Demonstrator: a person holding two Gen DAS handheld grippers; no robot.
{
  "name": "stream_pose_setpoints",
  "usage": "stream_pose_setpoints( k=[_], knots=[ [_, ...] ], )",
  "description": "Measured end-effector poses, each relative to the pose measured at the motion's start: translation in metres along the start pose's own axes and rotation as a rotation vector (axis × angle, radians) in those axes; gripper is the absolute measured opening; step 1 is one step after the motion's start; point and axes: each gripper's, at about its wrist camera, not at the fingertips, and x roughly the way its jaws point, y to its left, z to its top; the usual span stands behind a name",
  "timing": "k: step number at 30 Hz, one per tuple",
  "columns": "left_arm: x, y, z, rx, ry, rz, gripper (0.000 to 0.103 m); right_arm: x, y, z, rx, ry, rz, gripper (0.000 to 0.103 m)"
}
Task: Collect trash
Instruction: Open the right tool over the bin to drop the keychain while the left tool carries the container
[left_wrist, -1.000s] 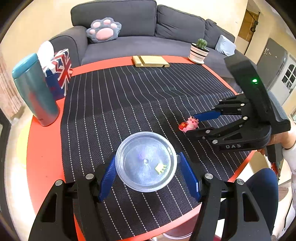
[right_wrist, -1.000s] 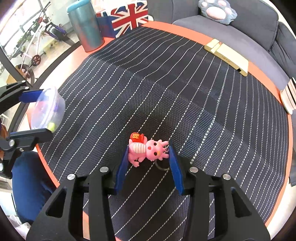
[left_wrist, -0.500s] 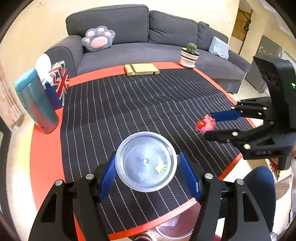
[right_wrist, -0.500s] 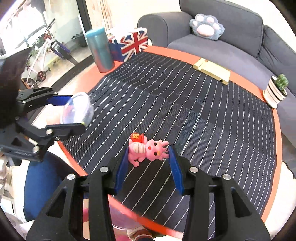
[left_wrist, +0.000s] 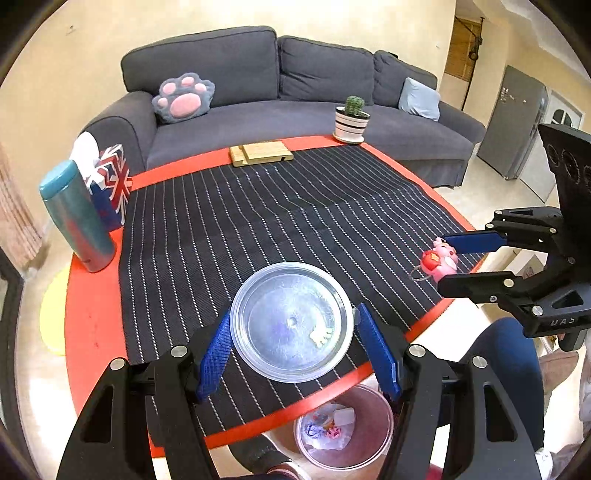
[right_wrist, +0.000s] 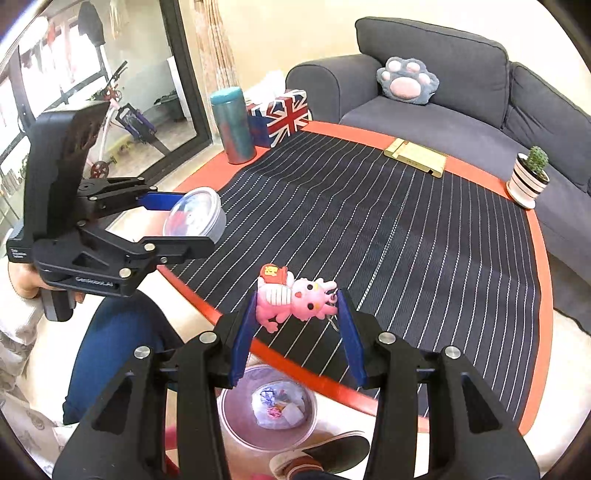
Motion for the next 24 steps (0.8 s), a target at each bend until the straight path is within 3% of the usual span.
stream_pose_setpoints(
  k=[13, 24],
  knots=[
    [-0.019, -0.023, -0.027, 0.008, -0.012, -0.041, 0.064, -0.031, 0.019, -0.047, 0.015, -0.003, 0.011, 0.043],
    [-0.024, -0.025, -0.041, -0.009, 0.001, -0.051, 0.064, -0.017, 0.036, -0.076, 0.010, 0.062, 0.070, 0.046]
  ],
)
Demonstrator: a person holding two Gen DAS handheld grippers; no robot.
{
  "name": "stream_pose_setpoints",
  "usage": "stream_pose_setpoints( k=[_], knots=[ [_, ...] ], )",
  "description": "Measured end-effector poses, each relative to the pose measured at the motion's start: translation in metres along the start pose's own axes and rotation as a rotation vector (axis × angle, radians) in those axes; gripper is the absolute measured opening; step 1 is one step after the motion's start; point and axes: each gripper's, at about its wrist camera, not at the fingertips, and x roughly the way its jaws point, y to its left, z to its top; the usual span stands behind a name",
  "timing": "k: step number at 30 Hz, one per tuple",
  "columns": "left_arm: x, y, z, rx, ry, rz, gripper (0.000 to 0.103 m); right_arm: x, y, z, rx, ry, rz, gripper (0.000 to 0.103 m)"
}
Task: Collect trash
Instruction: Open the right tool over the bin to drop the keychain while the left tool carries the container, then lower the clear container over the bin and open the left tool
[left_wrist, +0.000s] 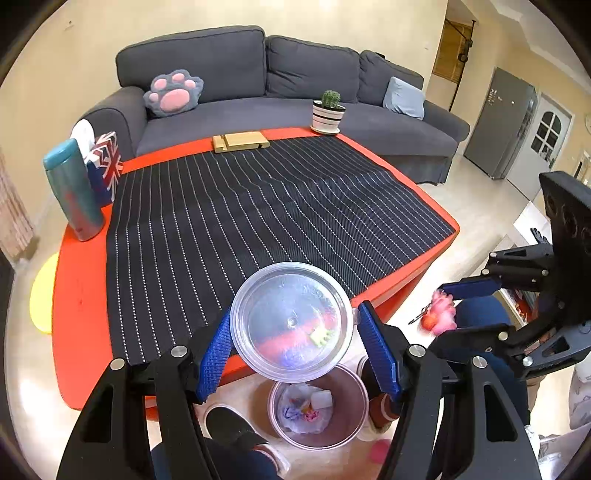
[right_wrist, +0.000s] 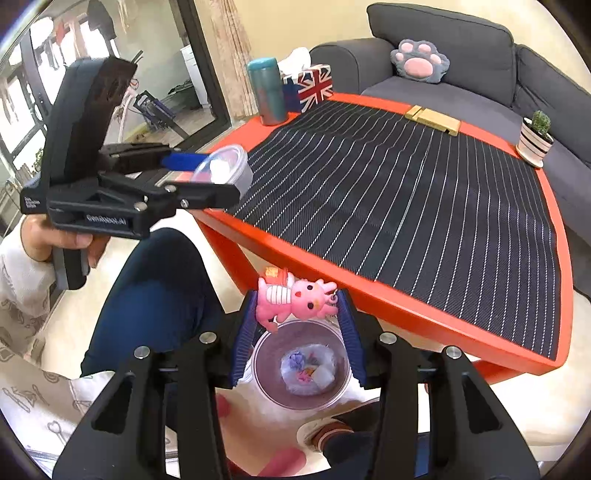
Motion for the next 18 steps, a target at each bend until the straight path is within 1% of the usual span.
stream_pose_setpoints(
  k=[1, 2, 3, 4, 5, 6, 11, 18],
  knots=[
    [0.000, 0.000, 0.000, -0.001, 0.001, -0.001, 0.064, 0.001, 0.001, -0.001, 0.001, 0.003, 0.001, 0.051],
    [0.000, 0.000, -0.001, -0.001, 0.002, -0.002, 0.064, 0.002, 0.000, -0.001, 0.003, 0.002, -0.001, 0.066],
    [-0.001, -0.001, -0.002, -0.001, 0.003, -0.002, 0.064, 0.001, -0.001, -0.001, 0.009, -0.003, -0.001, 0.073],
    [-0.001, -0.001, -0.003, -0.001, 0.004, -0.003, 0.064, 0.001, -0.002, -0.001, 0.018, -0.010, 0.004, 0.074],
    [-0.001, -0.002, -0.004, -0.002, 0.006, -0.006, 0.064, 0.000, -0.002, -0.002, 0.023, -0.013, 0.002, 0.077],
    [-0.001, -0.002, -0.004, -0.002, 0.008, -0.008, 0.064, 0.000, -0.003, -0.002, 0.027, -0.014, -0.002, 0.082],
    [0.000, -0.002, -0.006, -0.001, 0.014, -0.015, 0.064, -0.002, -0.006, -0.003, 0.047, -0.023, -0.006, 0.087],
    [0.002, -0.009, -0.009, 0.010, 0.028, -0.031, 0.064, -0.004, -0.010, -0.004, 0.060, -0.024, -0.015, 0.088]
  ],
)
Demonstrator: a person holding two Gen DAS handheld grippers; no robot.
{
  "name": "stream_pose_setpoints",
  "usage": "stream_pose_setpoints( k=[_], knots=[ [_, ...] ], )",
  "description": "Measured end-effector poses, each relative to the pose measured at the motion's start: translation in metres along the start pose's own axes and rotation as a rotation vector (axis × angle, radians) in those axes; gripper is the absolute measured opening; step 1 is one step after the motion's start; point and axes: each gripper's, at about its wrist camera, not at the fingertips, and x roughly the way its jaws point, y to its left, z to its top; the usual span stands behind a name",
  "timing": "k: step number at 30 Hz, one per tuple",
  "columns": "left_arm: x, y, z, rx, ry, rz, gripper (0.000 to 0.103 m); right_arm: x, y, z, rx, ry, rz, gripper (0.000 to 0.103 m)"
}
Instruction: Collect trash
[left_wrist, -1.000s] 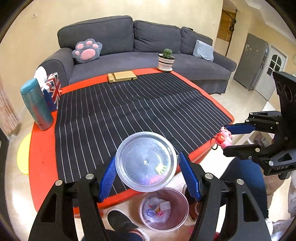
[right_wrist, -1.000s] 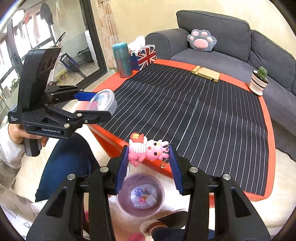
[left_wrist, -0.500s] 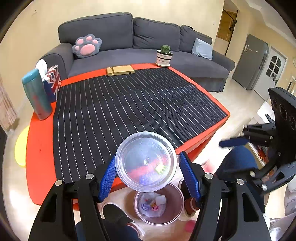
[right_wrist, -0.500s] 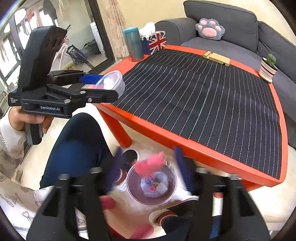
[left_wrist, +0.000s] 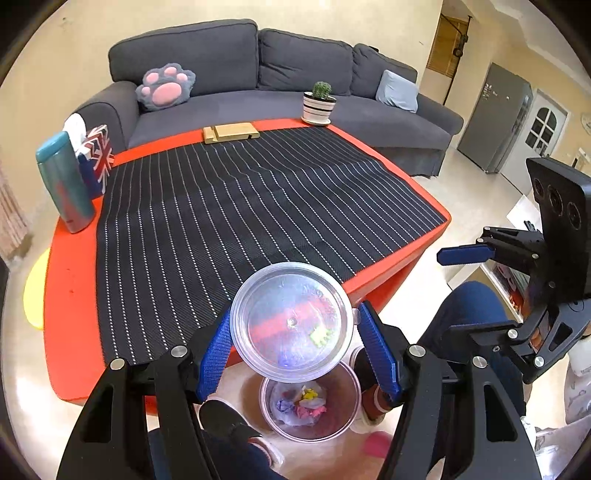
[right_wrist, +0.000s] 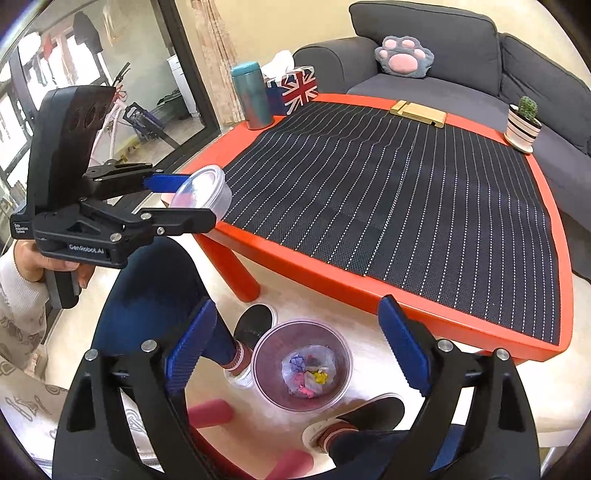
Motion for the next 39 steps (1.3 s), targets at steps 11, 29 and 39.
stream_pose_setpoints(
  k=[11, 29, 39],
  knots=[
    [0.004, -0.013, -0.005, 0.019, 0.018, -0.027, 0.064, -0.011, -0.009, 0.000, 0.023, -0.027, -0.039, 0.089],
    [0.005, -0.035, -0.013, 0.045, 0.041, -0.076, 0.064, -0.027, -0.020, -0.005, 0.055, -0.059, -0.068, 0.090],
    [0.008, -0.029, -0.012, 0.017, 0.033, -0.060, 0.094, -0.031, -0.024, -0.006, 0.070, -0.069, -0.077, 0.090]
  ],
)
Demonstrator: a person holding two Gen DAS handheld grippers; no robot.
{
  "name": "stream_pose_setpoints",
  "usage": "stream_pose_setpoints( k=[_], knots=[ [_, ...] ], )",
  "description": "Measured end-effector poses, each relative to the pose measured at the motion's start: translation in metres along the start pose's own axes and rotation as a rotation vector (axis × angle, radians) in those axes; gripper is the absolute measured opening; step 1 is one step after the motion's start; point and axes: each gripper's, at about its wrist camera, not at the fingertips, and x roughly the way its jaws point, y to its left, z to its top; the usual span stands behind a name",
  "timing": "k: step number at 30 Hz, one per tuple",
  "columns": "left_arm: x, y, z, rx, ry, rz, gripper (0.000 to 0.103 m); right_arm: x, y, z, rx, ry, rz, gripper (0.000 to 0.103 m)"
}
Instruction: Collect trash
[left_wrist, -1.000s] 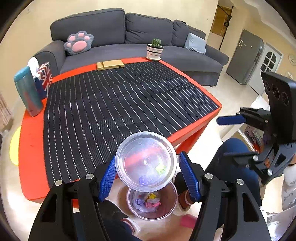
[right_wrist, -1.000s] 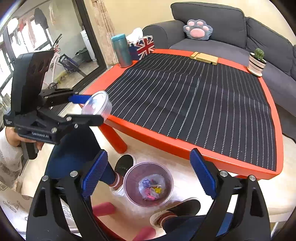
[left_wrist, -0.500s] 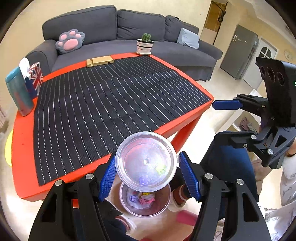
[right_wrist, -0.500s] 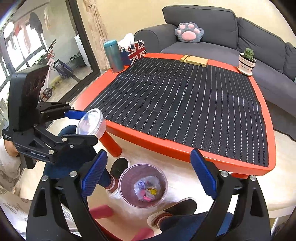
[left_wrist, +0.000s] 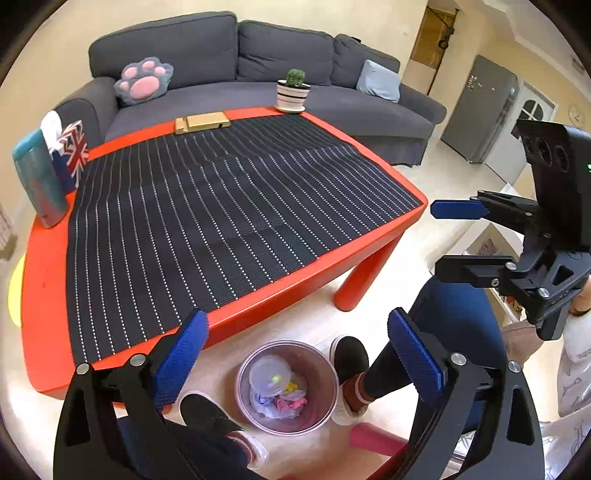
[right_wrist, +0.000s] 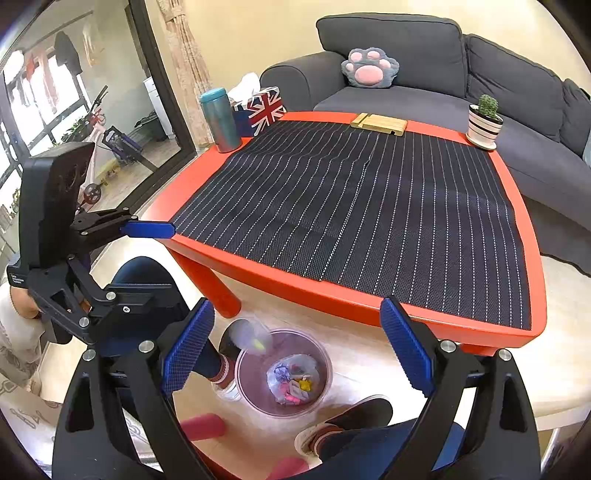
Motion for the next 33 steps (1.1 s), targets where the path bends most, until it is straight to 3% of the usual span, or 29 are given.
stream_pose_setpoints(
  k=[21, 33],
  knots=[
    [-0.005, 0.016, 0.009, -0.059, -0.026, 0.051, 0.095, 0.005, -0.002, 0.013, 0.041, -0.007, -0.057, 0.099],
    [-0.017, 0.035, 0.044, -0.062, -0.109, 0.091, 0.096, 0.005, -0.010, 0.058, 0.035, -0.074, -0.102, 0.100]
  ],
)
